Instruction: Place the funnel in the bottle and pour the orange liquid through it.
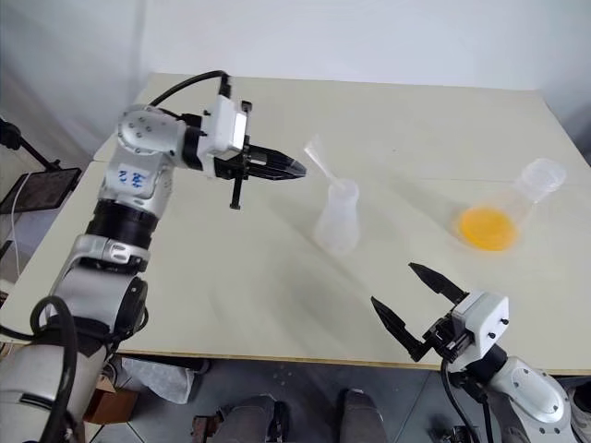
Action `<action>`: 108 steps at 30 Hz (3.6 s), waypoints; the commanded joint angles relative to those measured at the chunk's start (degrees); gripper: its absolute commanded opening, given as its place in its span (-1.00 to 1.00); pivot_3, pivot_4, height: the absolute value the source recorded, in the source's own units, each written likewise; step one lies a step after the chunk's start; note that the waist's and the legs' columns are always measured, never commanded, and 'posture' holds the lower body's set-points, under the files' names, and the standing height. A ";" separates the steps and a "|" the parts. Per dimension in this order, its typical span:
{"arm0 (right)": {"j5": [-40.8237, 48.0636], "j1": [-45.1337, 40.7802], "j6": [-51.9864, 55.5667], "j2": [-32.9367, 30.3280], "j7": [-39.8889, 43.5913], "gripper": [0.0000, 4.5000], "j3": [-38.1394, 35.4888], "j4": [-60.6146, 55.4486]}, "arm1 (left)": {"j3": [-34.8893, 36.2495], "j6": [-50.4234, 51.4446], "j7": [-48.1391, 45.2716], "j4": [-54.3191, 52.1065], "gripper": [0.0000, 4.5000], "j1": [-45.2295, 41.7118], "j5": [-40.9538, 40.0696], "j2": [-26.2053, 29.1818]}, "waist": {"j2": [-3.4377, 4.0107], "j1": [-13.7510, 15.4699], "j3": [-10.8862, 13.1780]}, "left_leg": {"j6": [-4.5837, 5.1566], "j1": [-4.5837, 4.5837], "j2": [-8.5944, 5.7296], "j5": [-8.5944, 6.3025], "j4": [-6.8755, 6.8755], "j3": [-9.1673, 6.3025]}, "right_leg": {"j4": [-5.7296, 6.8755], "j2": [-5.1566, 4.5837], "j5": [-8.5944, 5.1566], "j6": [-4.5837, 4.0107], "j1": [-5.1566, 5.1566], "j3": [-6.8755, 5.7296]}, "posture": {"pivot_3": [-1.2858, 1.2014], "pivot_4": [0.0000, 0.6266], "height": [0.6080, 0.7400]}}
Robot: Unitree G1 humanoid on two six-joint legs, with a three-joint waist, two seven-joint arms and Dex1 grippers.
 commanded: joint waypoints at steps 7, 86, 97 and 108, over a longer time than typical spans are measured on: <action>-1.75 2.25 -3.29 2.47 -1.72 1.00 0.95 -2.88 | -1.10 -10.53 2.01 12.65 -0.99 -9.07 7.14 -3.20 | -0.05 0.17 0.03 | 0.05 -0.06 -0.05 0.02 0.01 -0.04 | -0.02 -0.07 0.01 0.02 0.00 -0.01 | 0.03 -0.52 1.00; -5.07 -30.36 10.90 -7.09 -29.11 1.00 -16.88 30.22 | 14.69 23.33 15.19 -41.30 0.99 42.64 -15.79 3.88 | 0.21 -1.28 -0.12 | -0.02 0.10 0.02 0.07 -0.01 -0.19 | 0.22 -0.28 -0.03 -0.07 0.00 0.88 | 0.03 -0.52 1.00; -7.52 -43.87 8.78 -9.38 -25.91 1.00 -14.58 43.86 | 14.20 23.59 16.47 -42.82 0.99 42.76 -16.14 3.72 | 0.21 -1.43 -0.12 | -0.02 0.06 0.00 0.07 -0.01 -0.18 | 0.20 -0.28 -0.03 -0.07 0.00 0.86 | 0.03 -0.52 1.00; -9.14 -50.20 6.06 -9.49 -24.72 0.58 -13.24 50.98 | 14.03 24.18 16.52 -43.74 1.00 42.99 -17.00 4.10 | 0.21 -1.45 -0.12 | -0.02 0.02 0.00 0.08 -0.01 -0.19 | 0.18 -0.28 -0.03 -0.06 -0.01 0.79 | 0.03 -0.52 1.00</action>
